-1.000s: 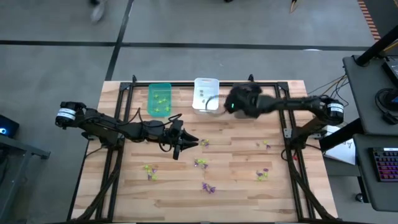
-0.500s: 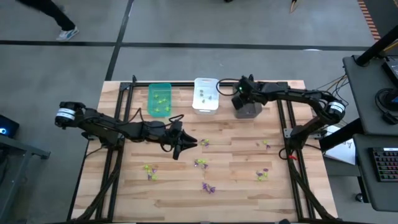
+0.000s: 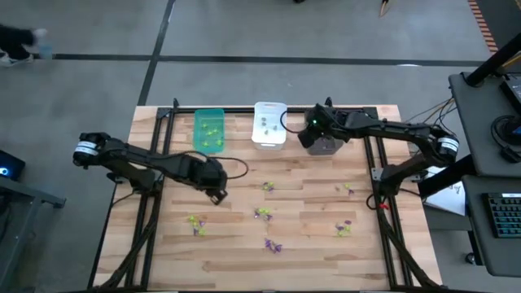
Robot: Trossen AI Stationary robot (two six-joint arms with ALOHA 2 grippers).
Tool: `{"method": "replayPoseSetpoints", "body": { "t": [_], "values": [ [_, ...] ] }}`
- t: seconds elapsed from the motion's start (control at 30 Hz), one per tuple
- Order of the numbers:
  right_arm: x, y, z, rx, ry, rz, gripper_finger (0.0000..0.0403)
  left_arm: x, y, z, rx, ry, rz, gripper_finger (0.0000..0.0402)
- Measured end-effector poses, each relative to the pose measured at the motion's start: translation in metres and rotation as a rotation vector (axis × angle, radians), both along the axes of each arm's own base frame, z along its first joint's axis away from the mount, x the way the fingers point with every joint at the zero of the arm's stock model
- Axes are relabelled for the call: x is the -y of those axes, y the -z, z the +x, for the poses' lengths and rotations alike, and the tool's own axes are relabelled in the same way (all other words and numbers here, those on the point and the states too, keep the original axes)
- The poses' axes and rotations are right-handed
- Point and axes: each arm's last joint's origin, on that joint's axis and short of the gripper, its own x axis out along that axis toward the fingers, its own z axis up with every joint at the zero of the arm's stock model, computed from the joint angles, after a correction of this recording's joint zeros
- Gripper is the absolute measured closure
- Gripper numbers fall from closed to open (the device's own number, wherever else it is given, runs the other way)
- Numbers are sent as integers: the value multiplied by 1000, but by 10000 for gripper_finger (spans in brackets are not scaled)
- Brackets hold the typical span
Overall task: Sort Halloween decoration
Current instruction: Put the white skull toy into the white bin
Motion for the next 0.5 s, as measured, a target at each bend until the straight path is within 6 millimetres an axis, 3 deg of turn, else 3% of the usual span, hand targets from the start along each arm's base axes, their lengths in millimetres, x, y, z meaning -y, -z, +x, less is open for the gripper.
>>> {"method": "replayPoseSetpoints", "body": {
  "t": [0.1,0.5],
  "values": [
    [-10,-9,3,43,-37,-23,300,-2,4,-13,-157,-41,51,306],
    [-34,-24,6,111,-122,-51,303,-7,34,-35,-303,-48,17,306]
  ]
}}
